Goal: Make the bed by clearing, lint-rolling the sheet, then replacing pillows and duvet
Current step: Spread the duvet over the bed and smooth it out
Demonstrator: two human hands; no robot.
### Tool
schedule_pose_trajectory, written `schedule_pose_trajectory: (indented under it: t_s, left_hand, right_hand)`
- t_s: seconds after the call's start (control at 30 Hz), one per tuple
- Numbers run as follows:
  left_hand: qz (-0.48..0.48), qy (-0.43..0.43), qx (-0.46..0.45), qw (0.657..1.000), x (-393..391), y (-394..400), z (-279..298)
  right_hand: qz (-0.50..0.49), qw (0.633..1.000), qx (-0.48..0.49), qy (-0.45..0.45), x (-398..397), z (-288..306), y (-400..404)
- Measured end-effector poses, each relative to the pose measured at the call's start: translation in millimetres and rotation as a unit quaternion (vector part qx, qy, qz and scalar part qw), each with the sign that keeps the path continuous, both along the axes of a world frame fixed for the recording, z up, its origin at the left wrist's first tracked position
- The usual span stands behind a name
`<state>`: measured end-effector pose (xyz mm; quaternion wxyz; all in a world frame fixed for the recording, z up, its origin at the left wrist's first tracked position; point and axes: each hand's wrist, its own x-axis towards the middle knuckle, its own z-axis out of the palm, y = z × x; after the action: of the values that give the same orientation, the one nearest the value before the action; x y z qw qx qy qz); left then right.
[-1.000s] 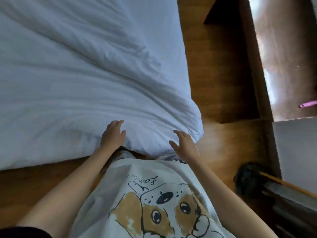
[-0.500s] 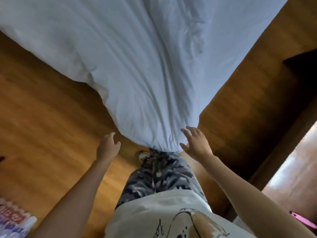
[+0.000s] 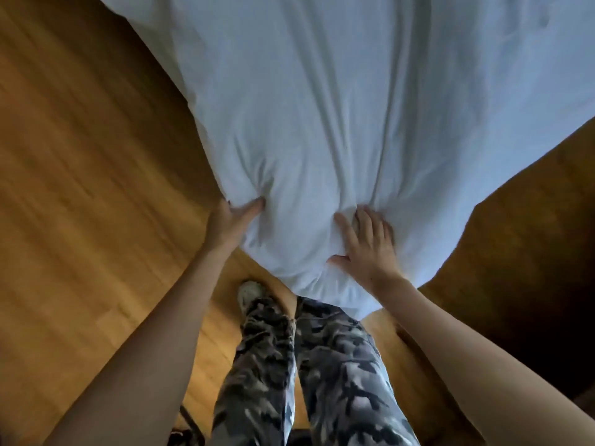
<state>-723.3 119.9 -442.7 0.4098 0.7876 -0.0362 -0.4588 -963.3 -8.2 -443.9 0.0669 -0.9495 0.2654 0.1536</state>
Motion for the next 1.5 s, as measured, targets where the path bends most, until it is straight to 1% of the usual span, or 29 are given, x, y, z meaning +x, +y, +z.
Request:
schedule_pose_trajectory:
  t_s: [0.1, 0.17, 0.2, 0.27, 0.37, 0.43, 0.47, 0.5, 0.53, 0.57, 0.6, 0.63, 0.67, 0.7, 0.8, 0.9, 0.97, 1.13, 1.2, 1.3, 1.4, 1.5]
  left_hand:
    - [0.060, -0.040, -0.016, 0.997, -29.6, -10.4, 4.6]
    - [0.081, -0.070, -0.023, 0.994, -54.1, -10.4, 17.9]
    - [0.096, -0.074, -0.034, 0.992, -65.8, -6.4, 25.7]
    - [0.135, -0.070, -0.042, 0.987, -79.9, 9.6, 41.5]
    - [0.170, -0.073, -0.039, 0.982, -93.3, 40.4, 64.7]
    - [0.194, -0.063, -0.019, 0.979, -107.7, 49.2, 82.5]
    - [0.197, -0.058, 0.009, 0.979, -114.6, 48.4, 88.8]
    - [0.181, -0.055, 0.052, 0.981, -120.0, 44.2, 92.1]
    - [0.142, -0.046, 0.110, 0.983, -122.8, 40.9, 91.7]
    - [0.089, -0.016, 0.177, 0.980, -123.8, 42.0, 90.0]
    - [0.030, 0.025, 0.238, 0.970, -122.7, 46.2, 90.1]
    - [0.002, 0.069, 0.269, 0.961, -122.7, 54.3, 91.4]
    - [-0.014, 0.099, 0.275, 0.956, -122.5, 65.2, 94.6]
    - [-0.036, 0.108, 0.276, 0.954, -123.6, 77.9, 103.0]
    - [-0.147, 0.057, 0.285, 0.945, -132.4, 114.9, 135.0]
    - [-0.229, 0.041, 0.295, 0.927, -138.3, 135.5, 178.8]
    - [-0.252, 0.014, 0.278, 0.927, -141.6, 137.0, 209.3]
    - [-0.267, -0.045, 0.236, 0.933, -155.9, 110.9, 265.5]
    - [-0.286, -0.065, 0.221, 0.930, -164.5, 89.0, 280.1]
    - [-0.297, -0.116, 0.194, 0.928, -180.9, 36.5, 294.9]
    - [-0.297, -0.148, 0.192, 0.924, -201.1, -35.8, 296.8]
    - [-0.285, -0.156, 0.203, 0.924, -233.1, -112.0, 296.8]
  right_hand:
    - [0.018, 0.993, -0.069, -0.091, -4.0, -7.4, -7.4]
    - [0.035, 0.989, -0.069, -0.126, -1.3, -7.7, -13.0]
    - [0.041, 0.988, -0.056, -0.135, 2.5, -6.1, -15.4]
    - [0.045, 0.991, -0.017, -0.121, 12.2, 2.2, -19.3]
    - [0.032, 0.994, 0.012, -0.106, 4.9, 34.3, -22.8]
    - [0.014, 0.992, 0.000, -0.126, -15.0, 61.7, -24.0]
    - [0.008, 0.990, -0.004, -0.140, -23.5, 73.0, -24.6]
    - [0.006, 0.992, 0.001, -0.130, -28.6, 82.1, -26.1]
    - [0.012, 0.996, 0.013, -0.084, -30.3, 86.7, -29.0]
    - [0.019, 0.999, 0.033, 0.019, -29.2, 92.0, -31.3]
    - [0.033, 0.989, 0.054, 0.134, -30.9, 96.3, -31.5]
    - [0.039, 0.971, 0.077, 0.222, -33.8, 102.6, -28.2]
    - [0.038, 0.958, 0.096, 0.268, -35.5, 111.3, -21.7]
    - [0.025, 0.954, 0.116, 0.276, -37.6, 124.6, -13.9]
    - [-0.029, 0.964, 0.153, 0.215, -45.8, 169.1, 12.6]
    - [-0.087, 0.960, 0.191, 0.183, -56.6, 215.5, 29.2]
    - [-0.131, 0.956, 0.210, 0.159, -66.6, 242.2, 32.0]
    - [-0.266, 0.934, 0.229, 0.059, -100.2, 295.2, 15.1]
    - [-0.287, 0.930, 0.230, 0.031, -121.5, 303.7, 2.0]
    - [-0.303, 0.923, 0.235, 0.017, -159.4, 305.0, -32.5]
    - [-0.301, 0.922, 0.242, 0.000, -198.4, 297.3, -91.5]
    - [-0.300, 0.922, 0.244, -0.022, -239.0, 299.7, -165.5]
